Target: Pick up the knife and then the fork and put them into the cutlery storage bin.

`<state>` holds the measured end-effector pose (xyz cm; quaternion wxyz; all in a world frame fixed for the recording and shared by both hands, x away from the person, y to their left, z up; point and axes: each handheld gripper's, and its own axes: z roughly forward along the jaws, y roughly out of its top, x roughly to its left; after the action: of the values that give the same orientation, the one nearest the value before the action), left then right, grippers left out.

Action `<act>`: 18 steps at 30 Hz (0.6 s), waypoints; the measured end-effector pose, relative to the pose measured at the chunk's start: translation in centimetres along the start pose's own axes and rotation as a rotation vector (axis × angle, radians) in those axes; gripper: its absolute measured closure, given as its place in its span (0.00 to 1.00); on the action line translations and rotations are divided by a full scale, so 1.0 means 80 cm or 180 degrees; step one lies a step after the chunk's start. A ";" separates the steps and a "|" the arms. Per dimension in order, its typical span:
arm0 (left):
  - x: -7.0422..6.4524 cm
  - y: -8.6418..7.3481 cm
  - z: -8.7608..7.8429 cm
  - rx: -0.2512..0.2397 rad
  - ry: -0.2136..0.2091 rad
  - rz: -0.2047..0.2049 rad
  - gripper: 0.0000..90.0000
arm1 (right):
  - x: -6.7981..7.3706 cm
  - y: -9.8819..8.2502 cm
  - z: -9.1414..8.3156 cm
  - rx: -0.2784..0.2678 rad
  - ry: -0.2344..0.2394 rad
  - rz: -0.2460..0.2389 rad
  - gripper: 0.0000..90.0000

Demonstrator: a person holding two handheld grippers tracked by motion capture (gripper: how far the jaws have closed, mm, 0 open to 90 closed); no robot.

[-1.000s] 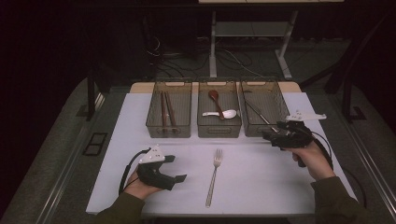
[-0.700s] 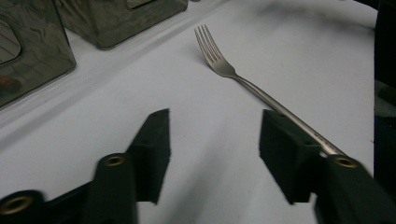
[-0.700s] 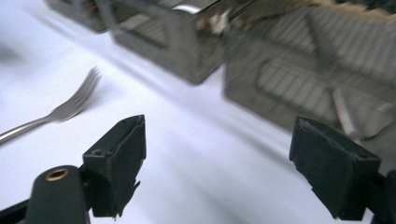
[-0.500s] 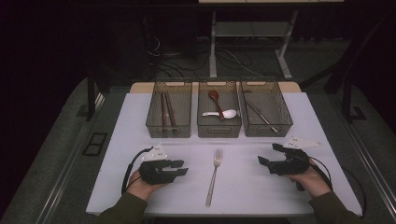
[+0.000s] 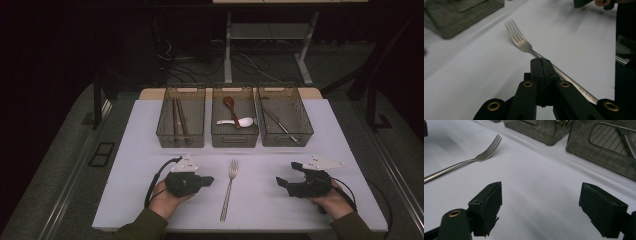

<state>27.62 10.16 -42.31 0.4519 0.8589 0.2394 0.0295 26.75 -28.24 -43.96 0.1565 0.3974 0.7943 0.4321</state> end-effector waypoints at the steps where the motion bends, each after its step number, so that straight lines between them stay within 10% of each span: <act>1: -0.002 0.001 0.003 0.0040 -0.0021 0.0042 0.99 | 0.000 0.000 0.001 0.0003 -0.0013 -0.0008 0.21; 18: -0.039 0.012 0.067 0.0414 -0.0246 0.0365 0.99 | 0.001 0.000 0.003 0.0035 -0.0008 -0.0040 0.21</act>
<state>26.67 4.28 -44.20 0.4016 0.8992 0.1737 0.0065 26.88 -28.05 -44.12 0.1580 0.3938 0.7989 0.4262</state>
